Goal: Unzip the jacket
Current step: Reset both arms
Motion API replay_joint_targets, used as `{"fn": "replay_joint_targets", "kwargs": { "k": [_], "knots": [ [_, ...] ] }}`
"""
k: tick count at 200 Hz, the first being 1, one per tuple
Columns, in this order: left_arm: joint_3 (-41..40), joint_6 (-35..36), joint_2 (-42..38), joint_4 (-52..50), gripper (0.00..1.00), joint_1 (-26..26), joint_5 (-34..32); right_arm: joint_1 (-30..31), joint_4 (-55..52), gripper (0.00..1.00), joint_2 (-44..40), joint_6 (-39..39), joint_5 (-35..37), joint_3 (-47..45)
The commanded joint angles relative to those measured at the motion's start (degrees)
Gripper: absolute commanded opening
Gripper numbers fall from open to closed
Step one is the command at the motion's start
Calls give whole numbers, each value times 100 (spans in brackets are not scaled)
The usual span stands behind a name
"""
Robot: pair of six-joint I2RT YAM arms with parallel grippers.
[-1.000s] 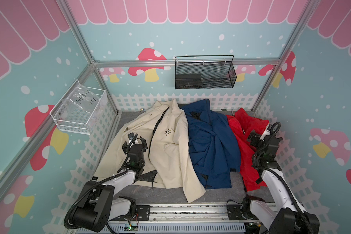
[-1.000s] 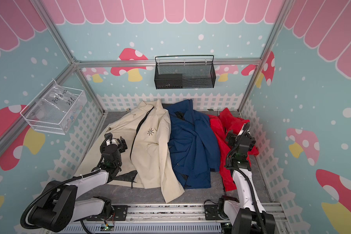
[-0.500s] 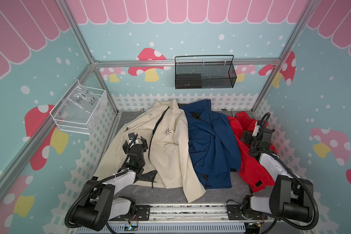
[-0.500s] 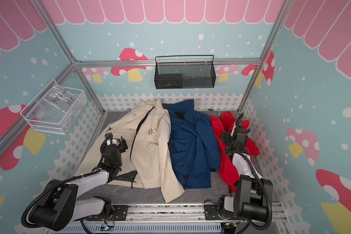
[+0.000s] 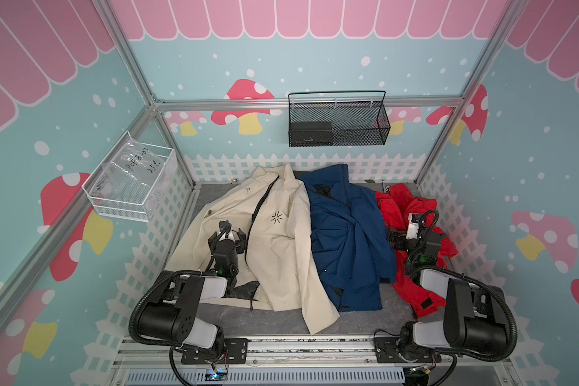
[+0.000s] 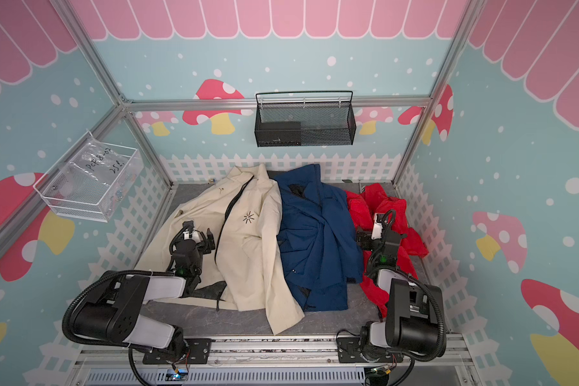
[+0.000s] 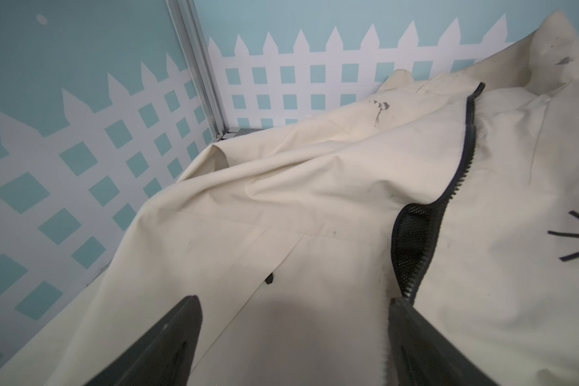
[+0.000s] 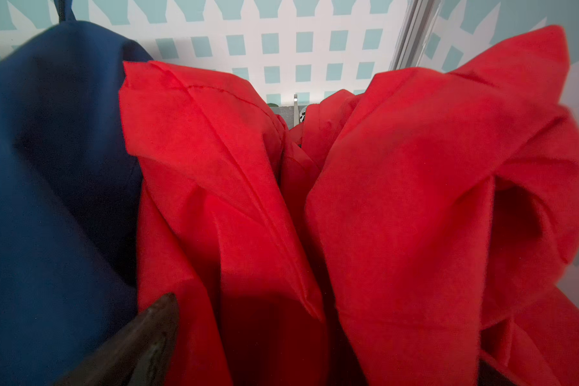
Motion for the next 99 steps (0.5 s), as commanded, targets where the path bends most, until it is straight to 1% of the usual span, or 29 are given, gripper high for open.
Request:
{"fn": "replay_joint_targets", "kwargs": {
  "k": [1,10,23,24,30,41,49,54,63,70,79,90,99],
  "knots": [
    [-78,-1,252,892,89,124,374,25,924,100,231,-117,41,-242],
    [-87,95,408,1153,89,101,374,31,911,100,306,-112,1,-197],
    [-5,-7,206,645,89,106,374,74,928,100,373,-100,-15,-153],
    [0,-7,204,631,89,106,448,78,922,100,372,-100,-17,-144],
    [21,37,271,696,89,107,542,97,922,100,402,-93,-11,-120],
    [42,70,351,803,89,105,489,138,967,100,448,-45,8,-102],
    [117,6,252,562,89,110,488,196,1187,100,510,24,45,-184],
    [147,-6,245,353,89,113,480,268,1518,100,590,-10,47,-244],
    [162,26,335,465,89,137,487,436,1132,100,578,-154,272,-85],
    [176,13,317,421,90,147,505,535,1299,100,639,-219,399,-106],
    [214,-33,263,235,90,172,556,613,1222,100,663,-306,450,-62],
    [198,-10,323,372,90,177,553,698,1246,100,690,-385,534,-60],
    [212,-28,286,282,90,177,560,768,1310,100,705,-466,601,-81]
  ]
}}
